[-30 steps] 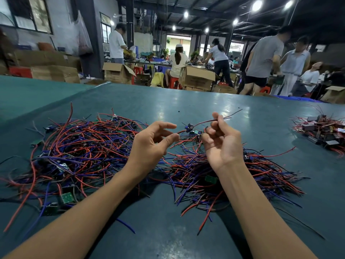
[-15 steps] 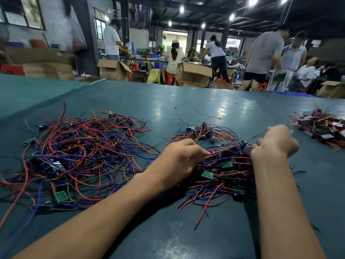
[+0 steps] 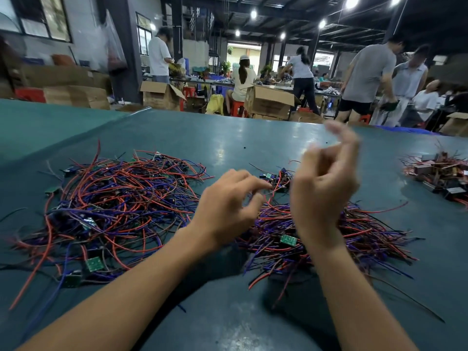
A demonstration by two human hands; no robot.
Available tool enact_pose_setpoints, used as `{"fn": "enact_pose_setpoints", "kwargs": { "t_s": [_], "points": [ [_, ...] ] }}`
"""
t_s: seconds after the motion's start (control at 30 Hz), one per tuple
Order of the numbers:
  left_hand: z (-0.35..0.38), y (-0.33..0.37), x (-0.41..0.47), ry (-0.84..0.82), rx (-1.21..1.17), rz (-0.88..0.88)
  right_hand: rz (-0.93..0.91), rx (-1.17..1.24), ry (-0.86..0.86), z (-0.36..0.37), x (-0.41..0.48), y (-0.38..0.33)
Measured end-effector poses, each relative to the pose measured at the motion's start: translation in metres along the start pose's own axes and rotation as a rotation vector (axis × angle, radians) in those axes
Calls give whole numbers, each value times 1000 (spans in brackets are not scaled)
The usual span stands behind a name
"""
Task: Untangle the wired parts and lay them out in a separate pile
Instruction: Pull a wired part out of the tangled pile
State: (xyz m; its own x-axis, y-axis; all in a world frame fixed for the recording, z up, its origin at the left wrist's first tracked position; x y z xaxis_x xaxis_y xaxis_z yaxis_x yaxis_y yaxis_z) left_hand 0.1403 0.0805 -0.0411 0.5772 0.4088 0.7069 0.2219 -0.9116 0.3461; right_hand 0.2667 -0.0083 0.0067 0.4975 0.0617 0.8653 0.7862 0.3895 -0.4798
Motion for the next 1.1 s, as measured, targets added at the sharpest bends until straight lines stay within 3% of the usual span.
{"fn": "enact_pose_setpoints", "kwargs": {
  "t_s": [0.07, 0.17, 0.23, 0.33, 0.47, 0.53, 0.73, 0.87, 1.1],
  "points": [
    [-25, -13, 6, 140, 2, -131, -205, -113, -351, 25, -33, -15],
    [-64, -47, 20, 244, 5, -371, -130, -210, -800, 53, -68, -18],
    [-85, -76, 32, 131, 105, -498, -6, -297, -1053, 62, -79, -3],
    [-103, -123, 49, -251, 396, -611, 59, -408, -1283, 64, -92, 11],
    [-99, -158, 41, -763, 813, -534, -13, -453, -1298, 65, -99, 15],
    [-91, -165, 28, -824, 862, -431, -50, -449, -1296, 68, -102, 17],
    [-92, -155, 26, -518, 647, -349, -85, -413, -1269, 67, -102, 17],
    [-103, -113, 42, -221, 424, -67, -54, -405, -1284, 67, -104, 17],
    [-107, -55, 56, -191, 209, 184, 26, -206, -1016, 64, -95, 14]
  ]
}}
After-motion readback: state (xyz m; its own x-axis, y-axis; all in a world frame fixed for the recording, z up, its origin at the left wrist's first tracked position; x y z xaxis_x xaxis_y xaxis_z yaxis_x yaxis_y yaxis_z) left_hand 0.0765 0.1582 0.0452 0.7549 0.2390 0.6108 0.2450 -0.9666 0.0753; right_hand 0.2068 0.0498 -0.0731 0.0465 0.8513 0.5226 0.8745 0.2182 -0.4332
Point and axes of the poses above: each hand's wrist, its own x-axis towards the middle knuckle, its own z-axis out of the palm, y = z × x, the point moved 3 cm from there along x, towards the middle knuckle, and after that the axes turned 6 degrees about -y, right-handed, at the moved point
